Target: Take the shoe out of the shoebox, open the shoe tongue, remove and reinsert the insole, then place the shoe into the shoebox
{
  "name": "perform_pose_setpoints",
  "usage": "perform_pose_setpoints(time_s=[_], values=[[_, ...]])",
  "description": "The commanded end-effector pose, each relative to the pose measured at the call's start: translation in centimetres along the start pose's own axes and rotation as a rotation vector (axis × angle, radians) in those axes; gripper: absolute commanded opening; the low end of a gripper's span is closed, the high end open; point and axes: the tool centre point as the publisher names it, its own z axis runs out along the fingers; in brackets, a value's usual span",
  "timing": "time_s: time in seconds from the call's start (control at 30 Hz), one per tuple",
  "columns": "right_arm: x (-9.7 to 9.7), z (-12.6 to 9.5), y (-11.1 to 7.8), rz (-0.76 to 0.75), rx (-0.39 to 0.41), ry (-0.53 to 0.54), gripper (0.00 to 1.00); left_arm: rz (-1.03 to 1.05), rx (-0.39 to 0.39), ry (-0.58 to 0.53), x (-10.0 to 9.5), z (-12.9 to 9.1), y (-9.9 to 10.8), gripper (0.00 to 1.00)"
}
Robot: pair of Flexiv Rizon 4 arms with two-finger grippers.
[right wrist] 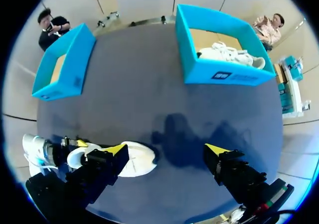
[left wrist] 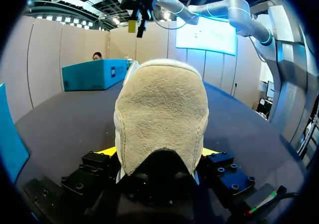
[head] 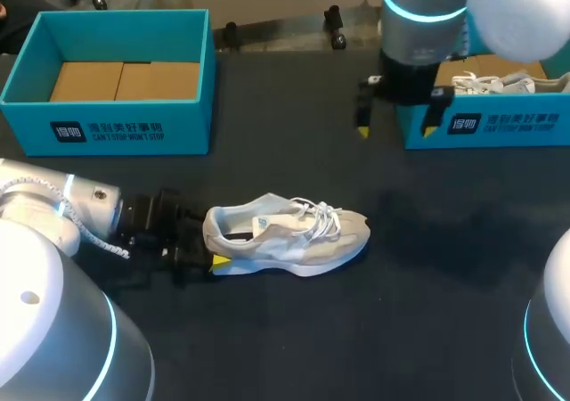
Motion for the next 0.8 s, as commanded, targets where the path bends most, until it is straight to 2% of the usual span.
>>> perform_pose_setpoints(time_s=[0.03, 0.27, 0.57, 0.8], values=[[2.1, -0.2, -1.3, 0.022, 0.0, -0.018, 1.0, -0.001, -0.004, 0.0, -0.5, 0.1, 0.4, 0.0], [4.4, -0.4, -4.0, 0.071, 0.049, -0.014, 1.0, -0.001, -0.004, 0.0, -0.5, 0.1, 0.4, 0.0], [7.2, -1.0, -7.7, 0.18, 0.047, 0.004, 1.0, -0.001, -0.004, 0.0, -0.5, 0.1, 0.4, 0.0], [9.6, -0.5, -9.7, 0.192, 0.092, 0.035, 1.0, -0.001, -0.004, 0.0, -0.5, 0.1, 0.4, 0.0]])
